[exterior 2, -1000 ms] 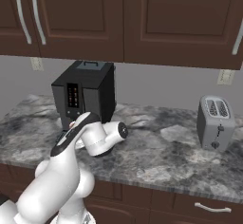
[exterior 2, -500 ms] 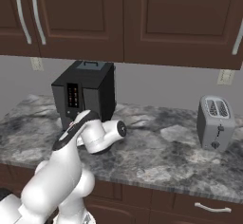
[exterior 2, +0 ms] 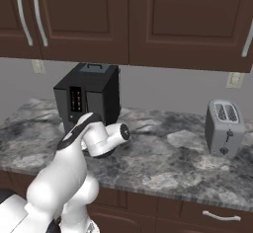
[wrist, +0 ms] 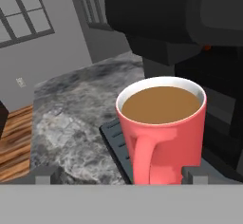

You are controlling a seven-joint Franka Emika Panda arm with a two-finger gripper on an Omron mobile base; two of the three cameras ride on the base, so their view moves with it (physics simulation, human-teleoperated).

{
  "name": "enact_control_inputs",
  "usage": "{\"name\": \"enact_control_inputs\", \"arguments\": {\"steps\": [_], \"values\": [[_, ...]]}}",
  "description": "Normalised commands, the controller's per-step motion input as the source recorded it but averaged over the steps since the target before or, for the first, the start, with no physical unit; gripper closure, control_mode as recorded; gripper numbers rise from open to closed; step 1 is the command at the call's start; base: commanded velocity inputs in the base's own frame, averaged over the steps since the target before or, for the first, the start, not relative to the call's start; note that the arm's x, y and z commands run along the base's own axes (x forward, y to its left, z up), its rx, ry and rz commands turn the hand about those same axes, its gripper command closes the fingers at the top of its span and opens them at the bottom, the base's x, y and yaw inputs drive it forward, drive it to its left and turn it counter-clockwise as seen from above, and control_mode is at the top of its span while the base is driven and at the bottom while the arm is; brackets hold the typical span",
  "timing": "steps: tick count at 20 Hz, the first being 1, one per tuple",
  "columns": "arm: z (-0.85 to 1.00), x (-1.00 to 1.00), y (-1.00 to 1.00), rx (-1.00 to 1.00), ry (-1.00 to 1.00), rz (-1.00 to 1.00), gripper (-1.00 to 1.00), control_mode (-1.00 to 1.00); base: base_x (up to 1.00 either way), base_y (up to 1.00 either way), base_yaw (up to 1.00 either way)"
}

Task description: Pick up the brewed coffee from the coffee machine and place it next to the breakfast plate on the dining counter.

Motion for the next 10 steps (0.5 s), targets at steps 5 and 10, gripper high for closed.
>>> {"name": "enact_control_inputs", "arguments": {"steps": [5, 10], "values": [[-0.22, 0.02, 0.15, 0.0, 0.0, 0.0, -1.0, -1.0, 0.0, 0.0, 0.0], [-0.21, 0.15, 0.03, 0.02, 0.0, 0.0, -1.0, -1.0, 0.0, 0.0, 0.0]]}}
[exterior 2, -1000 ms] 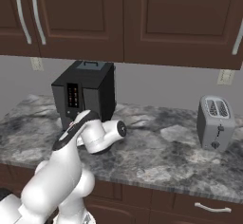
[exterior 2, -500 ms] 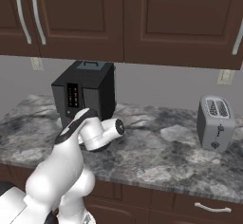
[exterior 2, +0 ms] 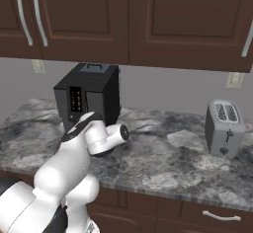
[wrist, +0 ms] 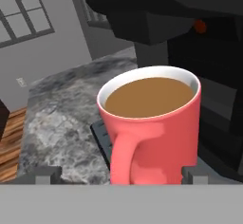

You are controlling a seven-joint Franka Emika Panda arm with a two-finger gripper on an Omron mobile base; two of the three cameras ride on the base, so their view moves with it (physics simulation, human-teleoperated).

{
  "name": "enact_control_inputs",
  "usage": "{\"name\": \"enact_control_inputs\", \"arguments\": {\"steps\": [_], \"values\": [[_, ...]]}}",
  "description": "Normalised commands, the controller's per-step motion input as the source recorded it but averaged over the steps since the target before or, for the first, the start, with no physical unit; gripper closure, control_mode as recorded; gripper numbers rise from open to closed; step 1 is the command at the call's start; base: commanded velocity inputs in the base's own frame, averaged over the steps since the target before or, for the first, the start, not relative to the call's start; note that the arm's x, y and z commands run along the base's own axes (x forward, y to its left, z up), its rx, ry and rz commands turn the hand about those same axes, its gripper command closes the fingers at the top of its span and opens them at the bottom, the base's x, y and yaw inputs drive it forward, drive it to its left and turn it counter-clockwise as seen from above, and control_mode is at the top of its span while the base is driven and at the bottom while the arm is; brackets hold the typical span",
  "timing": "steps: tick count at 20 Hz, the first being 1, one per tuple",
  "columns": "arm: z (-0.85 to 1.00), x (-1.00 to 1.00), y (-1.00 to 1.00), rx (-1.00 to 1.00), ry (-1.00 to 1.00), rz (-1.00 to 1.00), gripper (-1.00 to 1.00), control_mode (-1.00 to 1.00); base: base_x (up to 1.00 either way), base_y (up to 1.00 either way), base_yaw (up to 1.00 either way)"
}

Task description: Pick up the brewed coffee from the coffee machine and place it next to the breakfast plate on the dining counter.

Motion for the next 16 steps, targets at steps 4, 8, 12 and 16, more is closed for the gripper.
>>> {"name": "enact_control_inputs", "arguments": {"steps": [4, 8, 12, 16], "values": [[-0.22, 0.27, -0.05, 0.1, -0.03, 0.0, -1.0, -1.0, 0.0, 0.0, 0.0], [-0.24, 0.23, 0.0, 0.07, -0.01, 0.0, -1.0, -1.0, 0.0, 0.0, 0.0], [-0.17, 0.17, 0.0, 0.05, 0.0, 0.0, -1.0, -1.0, 0.0, 0.0, 0.0], [-0.02, 0.02, 0.0, 0.03, 0.0, 0.0, 1.0, -1.0, 0.0, 0.0, 0.0]]}}
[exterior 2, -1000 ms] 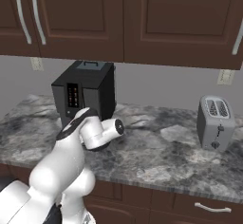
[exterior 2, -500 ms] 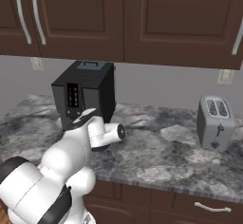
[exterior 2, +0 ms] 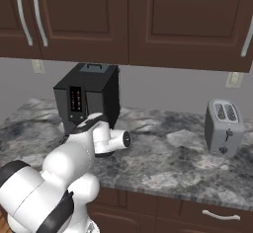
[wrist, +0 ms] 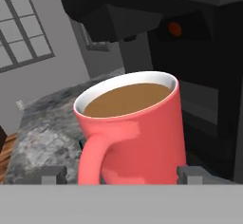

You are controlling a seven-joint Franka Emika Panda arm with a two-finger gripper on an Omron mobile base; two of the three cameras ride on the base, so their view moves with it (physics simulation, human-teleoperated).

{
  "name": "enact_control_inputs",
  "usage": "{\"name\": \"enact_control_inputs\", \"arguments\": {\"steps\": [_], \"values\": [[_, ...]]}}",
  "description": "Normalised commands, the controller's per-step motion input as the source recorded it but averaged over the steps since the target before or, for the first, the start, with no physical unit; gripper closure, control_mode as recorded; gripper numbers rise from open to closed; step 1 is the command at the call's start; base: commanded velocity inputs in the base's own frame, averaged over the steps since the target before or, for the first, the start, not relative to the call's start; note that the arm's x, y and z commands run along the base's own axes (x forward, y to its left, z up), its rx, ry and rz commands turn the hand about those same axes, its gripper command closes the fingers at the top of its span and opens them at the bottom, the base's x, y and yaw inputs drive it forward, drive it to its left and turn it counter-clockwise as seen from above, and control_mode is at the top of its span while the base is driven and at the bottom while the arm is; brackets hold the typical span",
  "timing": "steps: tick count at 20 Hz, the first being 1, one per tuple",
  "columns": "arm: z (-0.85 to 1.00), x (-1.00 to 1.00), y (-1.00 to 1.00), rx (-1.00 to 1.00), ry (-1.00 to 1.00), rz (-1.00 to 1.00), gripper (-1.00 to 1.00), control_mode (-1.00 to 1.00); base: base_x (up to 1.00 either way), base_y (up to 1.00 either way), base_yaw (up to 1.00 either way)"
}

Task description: Pick up the brewed coffee from the coffee machine and place it next to the breakfast plate on the dining counter.

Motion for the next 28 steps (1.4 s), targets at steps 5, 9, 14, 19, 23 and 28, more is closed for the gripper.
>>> {"name": "enact_control_inputs", "arguments": {"steps": [5, 9, 14, 19, 23, 28], "values": [[0.0, 0.01, 0.0, 0.01, 0.0, 0.0, 1.0, -1.0, 0.0, 0.0, 0.0], [-0.02, 0.0, 0.0, 0.02, 0.0, 0.0, 1.0, -1.0, 0.0, 0.0, 0.0], [0.0, -0.16, -0.16, 0.04, 0.0, 0.0, 1.0, -1.0, 0.0, 0.0, 0.0], [0.0, -0.71, -0.39, 0.05, 0.0, -0.02, 1.0, -1.0, 0.0, 0.0, 0.0], [0.14, -0.78, -0.48, 0.02, 0.0, -0.04, 1.0, -1.0, 0.0, 0.0, 0.0], [0.56, -0.57, -0.51, 0.0, 0.0, -0.07, 1.0, -1.0, 0.0, 0.0, 0.0]]}}
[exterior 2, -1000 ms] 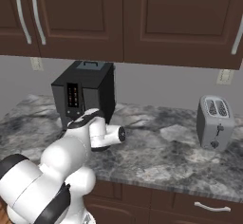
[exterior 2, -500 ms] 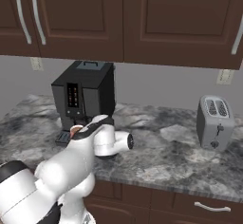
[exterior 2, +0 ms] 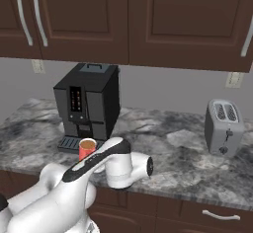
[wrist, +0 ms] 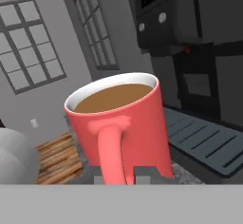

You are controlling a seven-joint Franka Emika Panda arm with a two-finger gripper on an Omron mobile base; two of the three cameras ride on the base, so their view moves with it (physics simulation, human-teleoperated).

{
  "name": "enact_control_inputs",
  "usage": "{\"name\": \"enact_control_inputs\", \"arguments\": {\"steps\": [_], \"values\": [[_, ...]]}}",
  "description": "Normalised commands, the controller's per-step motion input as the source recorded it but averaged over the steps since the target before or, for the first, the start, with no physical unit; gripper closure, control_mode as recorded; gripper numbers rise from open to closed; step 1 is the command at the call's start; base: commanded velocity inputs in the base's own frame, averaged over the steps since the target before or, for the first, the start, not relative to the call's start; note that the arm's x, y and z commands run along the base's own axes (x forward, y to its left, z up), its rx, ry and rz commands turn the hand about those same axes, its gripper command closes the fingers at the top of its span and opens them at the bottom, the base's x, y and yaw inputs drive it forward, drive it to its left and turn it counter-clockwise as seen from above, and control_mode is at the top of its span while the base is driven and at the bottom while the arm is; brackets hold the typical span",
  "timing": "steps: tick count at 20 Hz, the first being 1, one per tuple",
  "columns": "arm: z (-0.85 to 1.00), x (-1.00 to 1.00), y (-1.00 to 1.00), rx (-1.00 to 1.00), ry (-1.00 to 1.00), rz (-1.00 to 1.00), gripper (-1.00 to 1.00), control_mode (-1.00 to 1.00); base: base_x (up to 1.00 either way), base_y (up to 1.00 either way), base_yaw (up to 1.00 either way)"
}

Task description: Pick up the brewed coffee from the coffee machine and place it next to the breakfast plate on the dining counter.

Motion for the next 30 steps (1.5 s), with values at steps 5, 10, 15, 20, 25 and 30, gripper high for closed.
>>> {"name": "enact_control_inputs", "arguments": {"steps": [5, 10, 15, 20, 25, 30], "values": [[0.93, -0.35, -0.54, 0.0, 0.0, -0.07, 1.0, -1.0, 0.0, 0.0, 0.0], [0.97, -0.26, -0.48, 0.0, 0.02, -0.06, 1.0, -1.0, 0.0, 0.0, 0.0], [0.94, -0.28, -0.19, 0.0, 0.02, -0.01, 1.0, -1.0, 0.0, 0.0, 0.0], [0.58, -0.15, 0.01, -0.01, 0.03, 0.0, 1.0, -1.0, 0.0, 0.0, 0.0], [0.01, 0.0, 0.27, -0.1, 0.08, 0.0, 1.0, -1.0, 0.0, 0.0, 0.0], [0.0, -0.16, 0.02, -0.01, -0.08, -0.01, 1.0, 1.0, -0.37, 0.0, -0.1]]}}
